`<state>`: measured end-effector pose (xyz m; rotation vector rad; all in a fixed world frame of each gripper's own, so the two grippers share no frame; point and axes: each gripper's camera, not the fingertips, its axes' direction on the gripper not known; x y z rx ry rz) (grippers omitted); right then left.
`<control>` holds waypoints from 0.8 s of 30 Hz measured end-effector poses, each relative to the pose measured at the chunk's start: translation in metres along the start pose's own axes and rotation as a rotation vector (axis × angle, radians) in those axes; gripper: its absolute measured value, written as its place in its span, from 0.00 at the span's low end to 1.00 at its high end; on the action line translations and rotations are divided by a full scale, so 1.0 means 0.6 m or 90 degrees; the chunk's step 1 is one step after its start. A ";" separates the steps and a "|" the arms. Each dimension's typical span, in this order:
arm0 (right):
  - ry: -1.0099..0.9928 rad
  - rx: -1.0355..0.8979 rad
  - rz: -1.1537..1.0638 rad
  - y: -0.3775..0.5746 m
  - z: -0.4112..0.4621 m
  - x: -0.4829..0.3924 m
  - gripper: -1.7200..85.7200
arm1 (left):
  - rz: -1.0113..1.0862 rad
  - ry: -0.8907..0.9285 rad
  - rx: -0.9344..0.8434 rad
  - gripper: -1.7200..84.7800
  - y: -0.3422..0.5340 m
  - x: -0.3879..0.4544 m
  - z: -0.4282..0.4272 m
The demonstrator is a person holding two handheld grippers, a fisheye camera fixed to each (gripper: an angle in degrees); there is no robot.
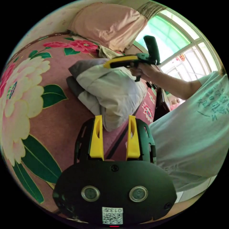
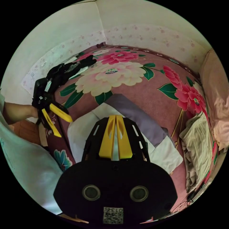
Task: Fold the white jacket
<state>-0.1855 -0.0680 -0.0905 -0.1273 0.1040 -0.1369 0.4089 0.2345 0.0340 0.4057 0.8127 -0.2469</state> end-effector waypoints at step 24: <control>-0.105 -0.037 -0.031 -0.154 0.039 0.084 0.02 | -0.091 0.055 0.080 0.11 0.064 0.058 -0.010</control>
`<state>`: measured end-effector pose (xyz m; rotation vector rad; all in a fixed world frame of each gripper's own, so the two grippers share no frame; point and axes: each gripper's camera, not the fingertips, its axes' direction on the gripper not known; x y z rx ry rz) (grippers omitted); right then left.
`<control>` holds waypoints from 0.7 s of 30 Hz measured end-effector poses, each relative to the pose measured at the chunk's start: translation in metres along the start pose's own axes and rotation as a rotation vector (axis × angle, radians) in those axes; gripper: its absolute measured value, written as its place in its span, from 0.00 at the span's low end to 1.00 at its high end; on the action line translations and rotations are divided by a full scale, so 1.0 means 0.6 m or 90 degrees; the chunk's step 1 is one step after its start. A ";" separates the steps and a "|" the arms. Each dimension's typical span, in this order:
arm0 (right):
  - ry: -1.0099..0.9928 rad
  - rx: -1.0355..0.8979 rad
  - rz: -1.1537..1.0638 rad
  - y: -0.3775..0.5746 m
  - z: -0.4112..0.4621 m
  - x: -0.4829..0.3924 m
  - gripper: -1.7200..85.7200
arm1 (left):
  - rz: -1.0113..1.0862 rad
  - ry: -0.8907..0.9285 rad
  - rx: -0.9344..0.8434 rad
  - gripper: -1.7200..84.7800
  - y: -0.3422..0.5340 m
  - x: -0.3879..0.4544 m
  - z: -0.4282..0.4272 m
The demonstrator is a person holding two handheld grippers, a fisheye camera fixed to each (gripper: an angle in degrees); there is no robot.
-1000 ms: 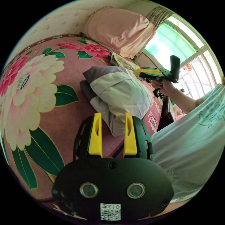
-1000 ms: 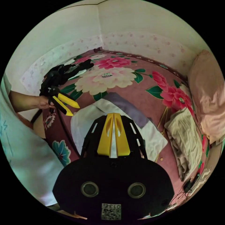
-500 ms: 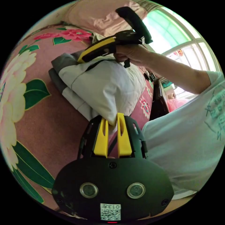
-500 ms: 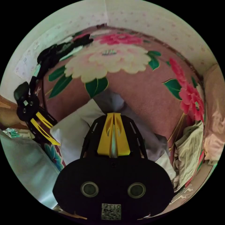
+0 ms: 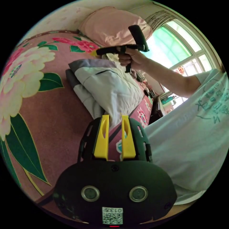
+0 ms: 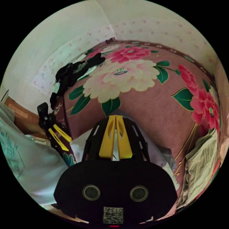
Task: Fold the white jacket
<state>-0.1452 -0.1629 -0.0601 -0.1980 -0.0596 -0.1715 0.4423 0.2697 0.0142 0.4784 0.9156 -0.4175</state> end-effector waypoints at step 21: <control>0.183 0.060 0.202 0.359 -0.185 0.032 0.02 | 0.144 -0.289 0.045 0.03 -0.155 0.182 -0.056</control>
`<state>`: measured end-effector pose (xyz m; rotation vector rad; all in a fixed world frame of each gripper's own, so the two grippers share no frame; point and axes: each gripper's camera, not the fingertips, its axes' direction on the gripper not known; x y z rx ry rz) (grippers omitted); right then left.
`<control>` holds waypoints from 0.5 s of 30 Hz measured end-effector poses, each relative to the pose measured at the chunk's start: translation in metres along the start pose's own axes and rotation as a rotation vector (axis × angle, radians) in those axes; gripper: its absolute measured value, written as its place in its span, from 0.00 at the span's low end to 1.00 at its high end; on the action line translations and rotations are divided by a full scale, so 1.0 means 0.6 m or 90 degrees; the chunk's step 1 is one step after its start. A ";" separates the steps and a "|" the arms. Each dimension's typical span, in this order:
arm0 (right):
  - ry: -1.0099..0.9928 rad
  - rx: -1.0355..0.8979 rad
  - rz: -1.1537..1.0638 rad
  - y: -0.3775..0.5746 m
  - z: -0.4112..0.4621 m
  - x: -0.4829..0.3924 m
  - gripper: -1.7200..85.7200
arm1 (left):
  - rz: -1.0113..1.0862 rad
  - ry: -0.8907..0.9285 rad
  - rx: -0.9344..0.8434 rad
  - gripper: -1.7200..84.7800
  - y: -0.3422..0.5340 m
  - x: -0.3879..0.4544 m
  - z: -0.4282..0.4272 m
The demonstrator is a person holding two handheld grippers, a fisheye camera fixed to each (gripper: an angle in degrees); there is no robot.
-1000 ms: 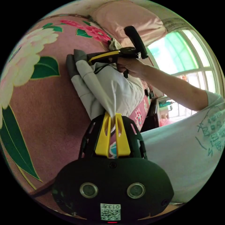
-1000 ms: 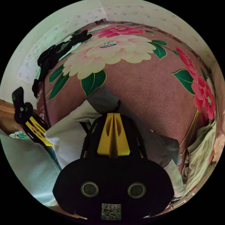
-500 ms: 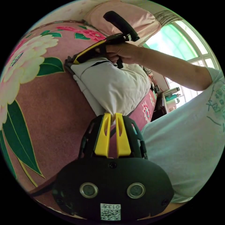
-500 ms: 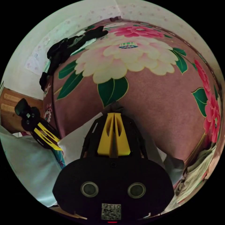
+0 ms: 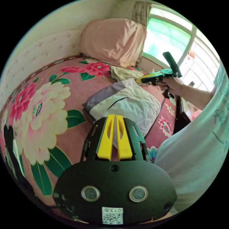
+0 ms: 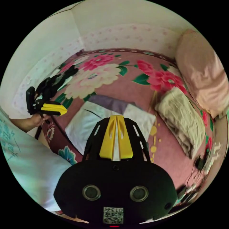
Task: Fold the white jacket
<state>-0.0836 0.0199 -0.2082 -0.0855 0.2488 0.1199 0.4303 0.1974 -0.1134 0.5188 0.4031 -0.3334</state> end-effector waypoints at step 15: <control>-0.015 -0.122 0.066 0.203 0.090 0.152 0.04 | -0.032 -0.037 -0.179 0.04 -0.094 -0.015 0.118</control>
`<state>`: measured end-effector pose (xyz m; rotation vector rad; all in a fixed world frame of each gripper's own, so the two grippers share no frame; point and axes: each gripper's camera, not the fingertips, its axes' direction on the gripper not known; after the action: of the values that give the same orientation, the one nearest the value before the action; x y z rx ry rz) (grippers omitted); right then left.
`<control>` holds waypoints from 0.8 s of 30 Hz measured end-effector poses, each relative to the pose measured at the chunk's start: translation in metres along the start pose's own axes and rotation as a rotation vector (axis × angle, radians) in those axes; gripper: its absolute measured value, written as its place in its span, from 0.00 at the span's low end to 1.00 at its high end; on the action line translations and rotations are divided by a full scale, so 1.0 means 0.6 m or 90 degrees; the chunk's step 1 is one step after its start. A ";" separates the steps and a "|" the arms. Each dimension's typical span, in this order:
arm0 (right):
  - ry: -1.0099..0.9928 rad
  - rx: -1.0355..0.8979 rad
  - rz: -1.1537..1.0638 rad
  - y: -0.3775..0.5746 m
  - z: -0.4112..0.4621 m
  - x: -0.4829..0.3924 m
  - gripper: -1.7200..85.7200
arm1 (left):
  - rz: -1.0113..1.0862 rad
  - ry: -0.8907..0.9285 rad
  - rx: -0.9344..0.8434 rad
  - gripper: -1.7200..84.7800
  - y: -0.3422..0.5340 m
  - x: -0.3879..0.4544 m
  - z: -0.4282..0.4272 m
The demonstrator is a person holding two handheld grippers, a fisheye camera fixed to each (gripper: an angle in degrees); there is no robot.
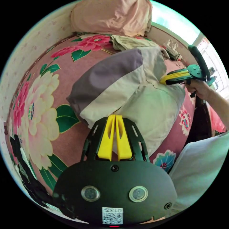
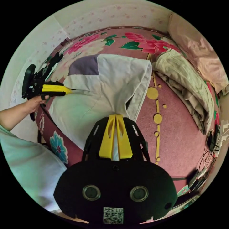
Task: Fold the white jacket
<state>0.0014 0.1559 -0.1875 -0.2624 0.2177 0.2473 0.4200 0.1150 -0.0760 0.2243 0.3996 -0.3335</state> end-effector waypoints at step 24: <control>-0.268 0.046 0.089 0.122 0.089 0.285 0.13 | -0.318 0.335 0.041 0.15 0.060 -0.269 0.077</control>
<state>0.1535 0.2757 -0.1954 -0.1179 -0.1729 0.4253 0.3085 0.1794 0.0381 0.2733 0.9716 -0.7847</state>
